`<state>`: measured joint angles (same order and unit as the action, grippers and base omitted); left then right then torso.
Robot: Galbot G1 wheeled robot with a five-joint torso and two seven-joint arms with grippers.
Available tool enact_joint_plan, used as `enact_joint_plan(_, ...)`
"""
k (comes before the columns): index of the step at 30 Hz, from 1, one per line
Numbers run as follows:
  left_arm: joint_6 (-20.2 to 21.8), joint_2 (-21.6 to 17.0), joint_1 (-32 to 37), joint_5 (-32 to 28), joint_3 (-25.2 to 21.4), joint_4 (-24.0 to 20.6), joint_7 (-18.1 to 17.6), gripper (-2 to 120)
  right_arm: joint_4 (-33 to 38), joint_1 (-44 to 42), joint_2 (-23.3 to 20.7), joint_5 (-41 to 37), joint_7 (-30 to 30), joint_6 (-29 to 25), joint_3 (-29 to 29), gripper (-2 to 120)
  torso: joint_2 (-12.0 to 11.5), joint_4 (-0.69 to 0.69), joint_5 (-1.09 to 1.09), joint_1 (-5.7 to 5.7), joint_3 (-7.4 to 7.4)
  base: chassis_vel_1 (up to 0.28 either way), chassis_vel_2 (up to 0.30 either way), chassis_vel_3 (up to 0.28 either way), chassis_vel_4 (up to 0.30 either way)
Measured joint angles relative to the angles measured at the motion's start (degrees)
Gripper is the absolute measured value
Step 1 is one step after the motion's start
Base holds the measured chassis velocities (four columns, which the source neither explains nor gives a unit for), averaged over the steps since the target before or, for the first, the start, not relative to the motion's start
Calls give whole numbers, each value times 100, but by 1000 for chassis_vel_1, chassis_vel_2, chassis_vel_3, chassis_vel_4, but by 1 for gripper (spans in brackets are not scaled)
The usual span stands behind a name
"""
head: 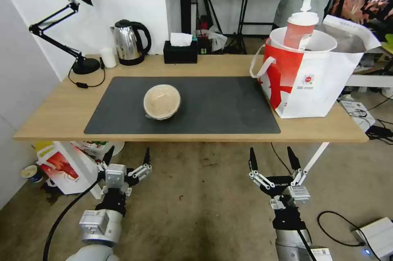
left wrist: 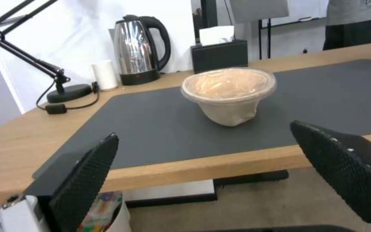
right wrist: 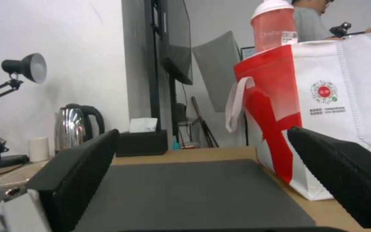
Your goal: Pick up the trash from the table and place it into the takeout bag.
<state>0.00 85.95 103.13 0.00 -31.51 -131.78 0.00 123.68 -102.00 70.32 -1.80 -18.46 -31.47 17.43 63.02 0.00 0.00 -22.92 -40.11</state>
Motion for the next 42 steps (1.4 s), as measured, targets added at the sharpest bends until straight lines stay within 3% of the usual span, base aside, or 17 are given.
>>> enact_joint_plan(42, 0, 0, 0, 0, 0, 0, 0, 100, 195, -34, -10, 12, 23, 108, -21, 100, 0, 0, 0, 0, 0, 0, 0, 0, 0)
